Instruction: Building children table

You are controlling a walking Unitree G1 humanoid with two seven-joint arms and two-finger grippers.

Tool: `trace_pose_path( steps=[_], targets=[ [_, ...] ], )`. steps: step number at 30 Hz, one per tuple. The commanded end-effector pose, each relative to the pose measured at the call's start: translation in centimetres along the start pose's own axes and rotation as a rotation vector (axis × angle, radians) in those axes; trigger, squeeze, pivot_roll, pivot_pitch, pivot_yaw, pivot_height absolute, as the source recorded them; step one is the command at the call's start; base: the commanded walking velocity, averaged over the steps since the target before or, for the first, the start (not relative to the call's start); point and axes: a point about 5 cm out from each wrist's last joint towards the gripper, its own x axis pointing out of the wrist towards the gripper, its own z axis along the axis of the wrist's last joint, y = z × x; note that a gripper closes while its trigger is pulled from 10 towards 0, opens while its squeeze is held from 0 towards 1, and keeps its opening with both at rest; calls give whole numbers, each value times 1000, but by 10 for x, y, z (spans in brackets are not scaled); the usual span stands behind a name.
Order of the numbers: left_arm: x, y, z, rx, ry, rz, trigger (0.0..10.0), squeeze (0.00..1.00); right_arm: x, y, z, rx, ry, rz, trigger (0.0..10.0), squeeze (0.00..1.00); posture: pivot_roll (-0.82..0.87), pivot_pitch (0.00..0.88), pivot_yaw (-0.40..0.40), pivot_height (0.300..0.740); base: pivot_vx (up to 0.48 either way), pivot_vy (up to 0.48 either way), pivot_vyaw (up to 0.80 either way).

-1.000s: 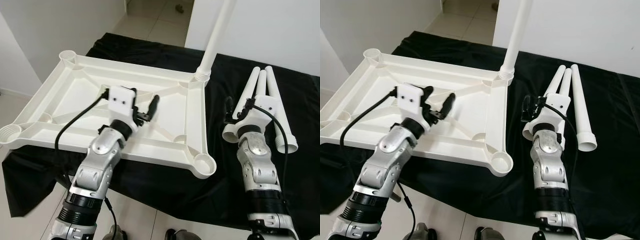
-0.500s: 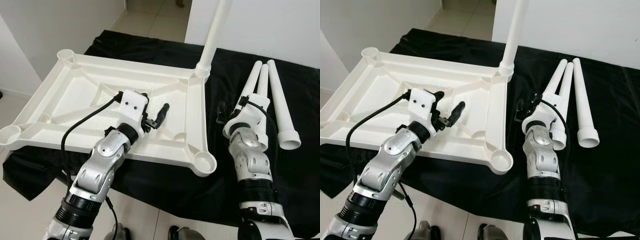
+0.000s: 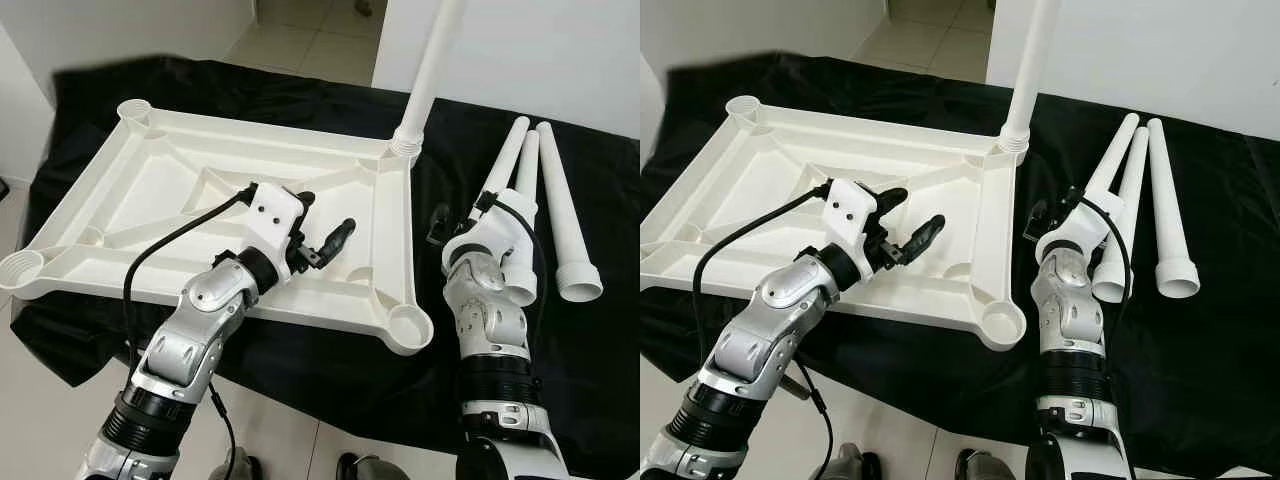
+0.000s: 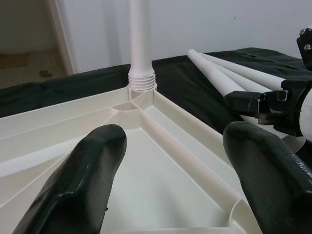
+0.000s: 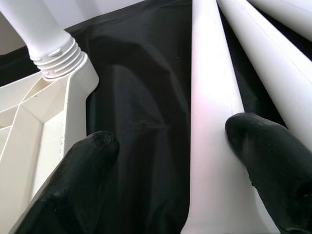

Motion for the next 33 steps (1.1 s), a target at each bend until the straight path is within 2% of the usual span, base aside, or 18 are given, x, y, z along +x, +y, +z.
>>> trace_pose_path(
  steps=[1, 2, 9, 11, 18, 20, 21, 25, 29, 33],
  targets=[
    [0, 3, 0, 3, 11, 9, 10000, 0, -4, -10, -32, -10, 132, -48, 10000, 0, 53, 163, 9, 740, 0, 0, 0],
    [0, 4, -1, 6, 14, 11, 10000, 0, -4, -10, -31, 19, 146, -69, 10000, 0, 52, 162, 13, 740, 0, 0, 0],
    [1, 7, 0, 8, 14, 16, 10000, 0, -3, -12, -25, 56, 172, -102, 10000, 0, 50, 161, 15, 740, 0, 0, 0],
    [2, 8, 1, 8, 12, 21, 10000, 0, -1, -13, -21, 15, 193, -108, 10000, 0, 46, 161, 16, 740, 0, 0, 0],
    [3, 9, 2, 3, 7, 23, 10000, 0, 4, -16, -15, -28, 275, -114, 10000, 0, 36, 164, 19, 740, 0, 0, 0],
    [3, 8, 1, 0, 8, 21, 10000, 0, 7, -19, -11, -62, 310, -132, 10000, 0, 34, 165, 20, 740, 0, 0, 0],
    [3, 7, 1, -1, 8, 20, 10000, 0, 9, -24, -9, -122, 338, -187, 10000, 0, 33, 165, 20, 740, 0, 0, 0],
    [4, 6, 1, -4, 6, 18, 10000, 0, 11, -30, -8, -156, 388, -242, 10000, 0, 33, 166, 19, 740, 0, 0, 0],
    [4, 7, 1, -5, 8, 28, 10000, 0, 11, -33, -12, -48, 559, -289, 10000, 0, 36, 169, 15, 740, 0, 0, 0],
    [4, 7, 1, -9, 8, 33, 10000, 0, 10, -33, -15, -10, 638, -294, 10000, 0, 38, 168, 14, 740, 0, 0, 0]
  ],
)
